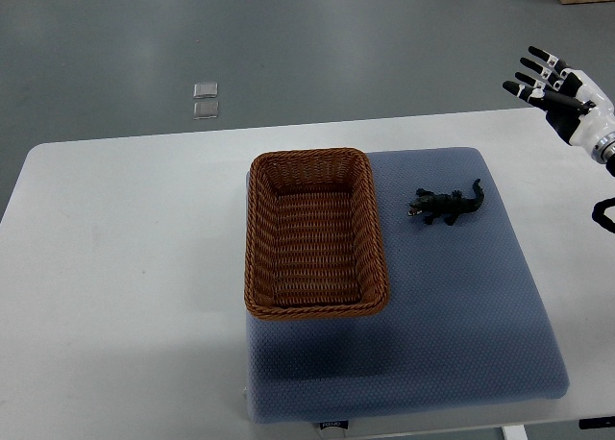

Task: Place crocodile in brown basket with right hand

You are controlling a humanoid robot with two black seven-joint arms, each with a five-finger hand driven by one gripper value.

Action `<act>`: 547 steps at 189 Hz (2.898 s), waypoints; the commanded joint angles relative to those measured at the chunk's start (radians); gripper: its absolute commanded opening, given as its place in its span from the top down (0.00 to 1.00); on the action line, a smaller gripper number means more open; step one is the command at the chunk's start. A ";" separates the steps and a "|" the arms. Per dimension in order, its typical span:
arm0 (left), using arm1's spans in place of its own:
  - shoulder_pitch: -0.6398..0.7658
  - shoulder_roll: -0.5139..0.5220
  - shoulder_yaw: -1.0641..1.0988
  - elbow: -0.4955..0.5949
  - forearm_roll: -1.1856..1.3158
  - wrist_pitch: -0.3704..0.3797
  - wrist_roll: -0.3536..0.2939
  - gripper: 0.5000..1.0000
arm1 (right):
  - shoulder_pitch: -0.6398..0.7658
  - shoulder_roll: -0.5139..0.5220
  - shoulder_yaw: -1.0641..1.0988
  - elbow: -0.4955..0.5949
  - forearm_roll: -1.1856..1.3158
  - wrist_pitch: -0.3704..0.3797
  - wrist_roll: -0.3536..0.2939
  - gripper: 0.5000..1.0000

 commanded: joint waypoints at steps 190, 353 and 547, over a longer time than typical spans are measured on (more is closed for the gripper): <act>0.000 0.000 0.000 0.000 0.000 0.000 0.000 0.00 | 0.186 -0.189 -0.783 0.189 -0.787 -0.191 0.215 0.16; 0.000 0.000 0.000 0.000 0.001 0.000 0.000 0.00 | 0.235 -0.154 -1.011 0.157 -0.934 -0.291 0.213 0.23; 0.000 0.000 0.000 0.000 0.000 0.000 0.000 0.00 | 0.252 -0.119 -1.039 0.107 -0.936 -0.319 0.213 0.69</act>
